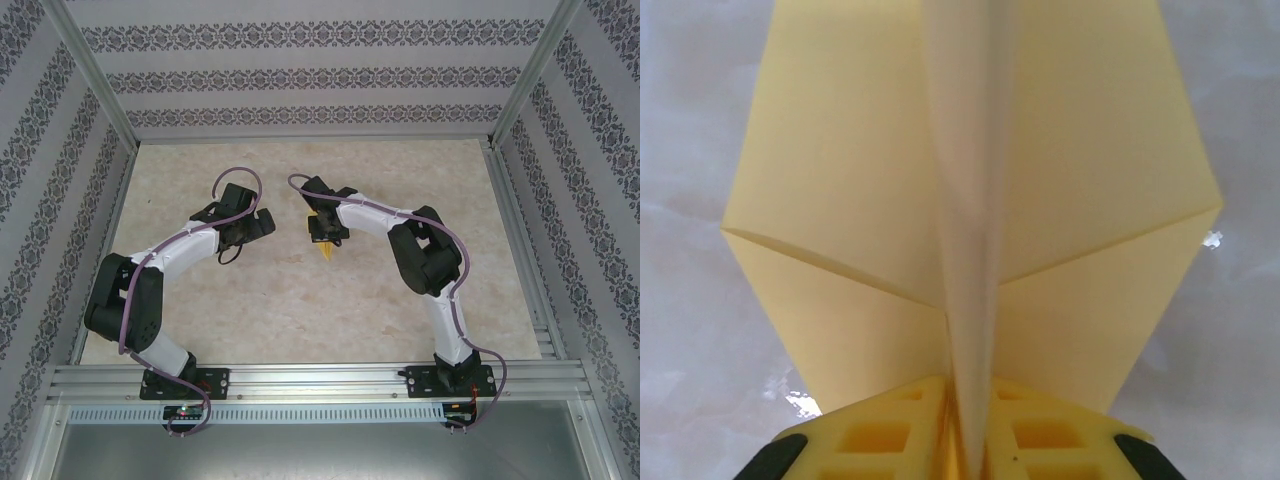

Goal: Fold a paper plane with a square sheet of paper (pick it up from the middle)
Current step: Move a paper plane to the center of the table.

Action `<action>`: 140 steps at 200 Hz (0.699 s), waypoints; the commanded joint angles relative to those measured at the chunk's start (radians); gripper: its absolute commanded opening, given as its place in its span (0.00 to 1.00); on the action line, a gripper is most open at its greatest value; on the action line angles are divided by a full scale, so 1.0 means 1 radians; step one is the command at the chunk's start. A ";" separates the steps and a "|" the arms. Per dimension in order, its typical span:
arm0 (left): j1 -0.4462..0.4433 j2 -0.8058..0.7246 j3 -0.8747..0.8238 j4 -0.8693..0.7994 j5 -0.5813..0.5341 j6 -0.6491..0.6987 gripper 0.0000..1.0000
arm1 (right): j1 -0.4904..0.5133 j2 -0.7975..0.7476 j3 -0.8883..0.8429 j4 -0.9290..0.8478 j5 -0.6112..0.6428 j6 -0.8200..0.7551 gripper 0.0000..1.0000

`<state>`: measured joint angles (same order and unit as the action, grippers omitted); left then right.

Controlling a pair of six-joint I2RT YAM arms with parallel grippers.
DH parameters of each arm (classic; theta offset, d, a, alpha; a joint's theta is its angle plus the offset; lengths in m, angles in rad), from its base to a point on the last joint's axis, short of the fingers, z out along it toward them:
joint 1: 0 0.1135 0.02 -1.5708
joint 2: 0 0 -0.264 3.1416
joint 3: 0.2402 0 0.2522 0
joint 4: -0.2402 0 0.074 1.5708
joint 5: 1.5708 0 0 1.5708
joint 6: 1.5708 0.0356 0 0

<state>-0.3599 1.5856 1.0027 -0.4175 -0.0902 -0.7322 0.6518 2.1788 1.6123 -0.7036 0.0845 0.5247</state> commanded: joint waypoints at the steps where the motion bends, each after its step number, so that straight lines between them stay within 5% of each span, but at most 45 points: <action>1: 0.013 -0.007 -0.007 -0.013 0.010 0.024 1.00 | -0.007 0.021 0.002 0.006 -0.004 0.021 0.17; 87: 0.013 -0.010 0.044 -0.045 -0.005 0.051 1.00 | 0.007 -0.013 -0.022 0.011 0.031 0.094 0.18; 140: 0.014 -0.044 0.133 -0.101 -0.113 0.092 1.00 | 0.006 -0.213 0.015 -0.013 0.102 0.135 0.39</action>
<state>-0.3599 1.5848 1.0878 -0.4797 -0.1253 -0.6868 0.6529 2.1040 1.5948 -0.7074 0.1188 0.6315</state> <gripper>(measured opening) 0.999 0.338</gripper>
